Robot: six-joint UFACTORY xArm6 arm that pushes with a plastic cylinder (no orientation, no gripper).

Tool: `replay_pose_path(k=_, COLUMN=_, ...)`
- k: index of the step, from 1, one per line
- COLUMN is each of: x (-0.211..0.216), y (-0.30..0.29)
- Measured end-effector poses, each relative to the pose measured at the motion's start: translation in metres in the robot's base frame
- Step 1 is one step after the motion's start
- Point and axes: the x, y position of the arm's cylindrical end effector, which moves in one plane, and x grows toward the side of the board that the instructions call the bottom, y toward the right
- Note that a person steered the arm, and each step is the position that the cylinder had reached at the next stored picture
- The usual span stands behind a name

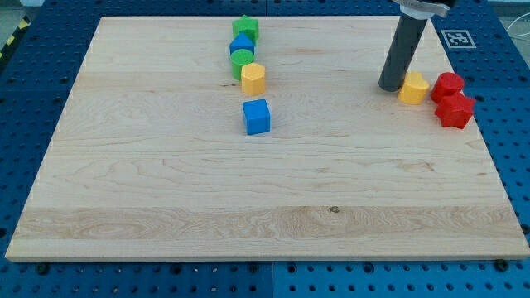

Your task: Slide the blue cube slightly left

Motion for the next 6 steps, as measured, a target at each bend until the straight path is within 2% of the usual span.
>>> replay_pose_path(k=2, x=0.000, y=0.007)
replay_pose_path(k=3, x=0.021, y=-0.062)
replay_pose_path(k=4, x=0.045, y=-0.158)
replay_pose_path(k=5, x=0.042, y=-0.238)
replay_pose_path(k=6, x=0.000, y=-0.272)
